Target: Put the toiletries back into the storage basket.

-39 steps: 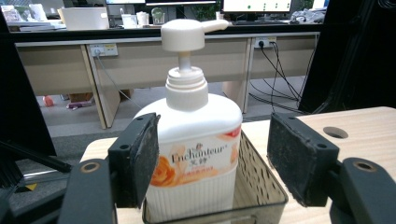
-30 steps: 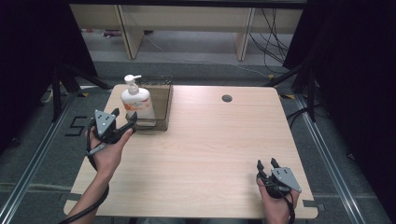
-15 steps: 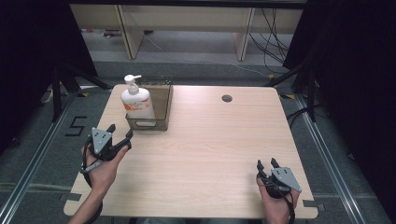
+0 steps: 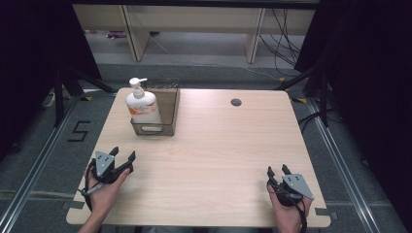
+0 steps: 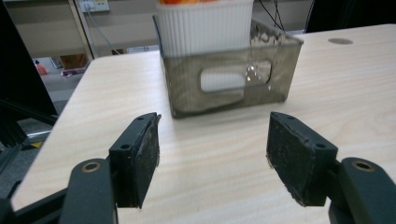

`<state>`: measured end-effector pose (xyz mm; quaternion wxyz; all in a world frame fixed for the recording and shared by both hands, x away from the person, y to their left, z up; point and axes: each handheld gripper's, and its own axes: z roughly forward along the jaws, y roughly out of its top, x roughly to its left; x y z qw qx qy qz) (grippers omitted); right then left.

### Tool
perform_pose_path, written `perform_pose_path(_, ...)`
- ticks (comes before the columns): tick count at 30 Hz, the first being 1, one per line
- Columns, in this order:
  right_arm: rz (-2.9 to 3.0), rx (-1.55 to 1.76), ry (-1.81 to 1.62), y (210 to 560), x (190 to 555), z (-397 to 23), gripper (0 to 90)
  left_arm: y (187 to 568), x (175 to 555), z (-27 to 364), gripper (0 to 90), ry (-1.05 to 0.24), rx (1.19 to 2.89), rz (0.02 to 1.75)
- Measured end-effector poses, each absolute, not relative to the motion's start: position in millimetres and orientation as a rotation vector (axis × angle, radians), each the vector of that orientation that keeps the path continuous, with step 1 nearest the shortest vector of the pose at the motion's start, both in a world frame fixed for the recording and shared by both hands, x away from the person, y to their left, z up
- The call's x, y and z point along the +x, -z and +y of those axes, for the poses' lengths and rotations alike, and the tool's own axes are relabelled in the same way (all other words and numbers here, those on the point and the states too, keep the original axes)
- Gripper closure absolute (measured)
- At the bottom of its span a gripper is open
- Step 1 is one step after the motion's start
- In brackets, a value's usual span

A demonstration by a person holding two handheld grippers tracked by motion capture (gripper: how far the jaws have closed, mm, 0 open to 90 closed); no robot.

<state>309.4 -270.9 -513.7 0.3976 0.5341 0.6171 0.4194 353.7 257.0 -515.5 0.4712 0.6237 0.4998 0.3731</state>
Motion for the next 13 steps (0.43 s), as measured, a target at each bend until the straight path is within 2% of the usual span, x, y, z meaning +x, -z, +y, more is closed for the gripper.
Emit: perform_pose_path(13, 1.568, 1.328, -1.047, 513.5, 309.9, -272.5, 46.4, 524.1, 349.4, 260.1, 34.1, -0.95, 1.488, 1.211)
